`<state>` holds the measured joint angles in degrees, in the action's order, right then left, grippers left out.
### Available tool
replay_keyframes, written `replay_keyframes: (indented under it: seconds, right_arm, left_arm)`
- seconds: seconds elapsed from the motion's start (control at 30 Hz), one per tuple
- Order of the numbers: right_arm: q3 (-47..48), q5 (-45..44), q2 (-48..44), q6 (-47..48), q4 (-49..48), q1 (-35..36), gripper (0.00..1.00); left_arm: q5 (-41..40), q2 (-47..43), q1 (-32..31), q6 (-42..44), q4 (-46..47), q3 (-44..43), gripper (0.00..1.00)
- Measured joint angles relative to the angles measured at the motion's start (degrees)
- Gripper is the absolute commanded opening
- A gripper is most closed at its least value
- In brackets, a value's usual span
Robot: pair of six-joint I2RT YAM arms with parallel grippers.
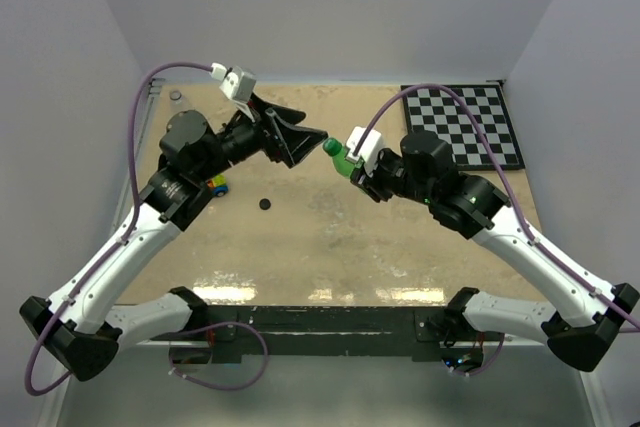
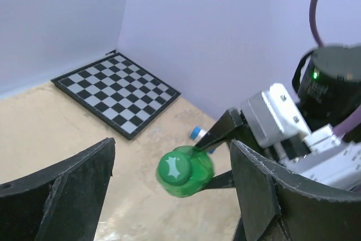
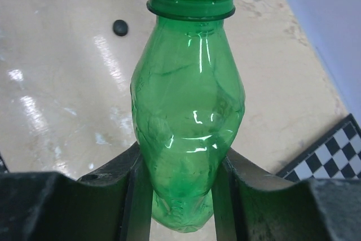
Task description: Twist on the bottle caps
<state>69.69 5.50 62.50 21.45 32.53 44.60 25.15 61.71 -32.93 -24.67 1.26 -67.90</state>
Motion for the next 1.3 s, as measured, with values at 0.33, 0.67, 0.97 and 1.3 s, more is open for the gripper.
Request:
replay_keyframes:
  seconds: [0.33,0.67,0.97,1.3]
  right_arm:
    - [-0.2,-8.0,1.0,0.2,-2.7,0.0,0.0]
    - [-0.2,-9.6,1.8,0.4,-3.4,0.0,0.0]
    - [-0.4,-10.4,1.8,0.3,-3.5,0.2,0.0]
    - [-0.7,-10.5,1.8,0.2,-3.4,0.4,0.0]
  left_arm:
    - [-17.8,6.2,-6.3,-17.4,-7.6,-6.0,0.7]
    - [-25.7,9.1,-10.8,-20.9,-13.2,-8.9,0.67]
    - [-28.4,10.6,-11.9,-21.3,-15.2,-8.9,0.43]
    - [-28.3,10.6,-12.1,-20.7,-15.6,-8.9,0.05]
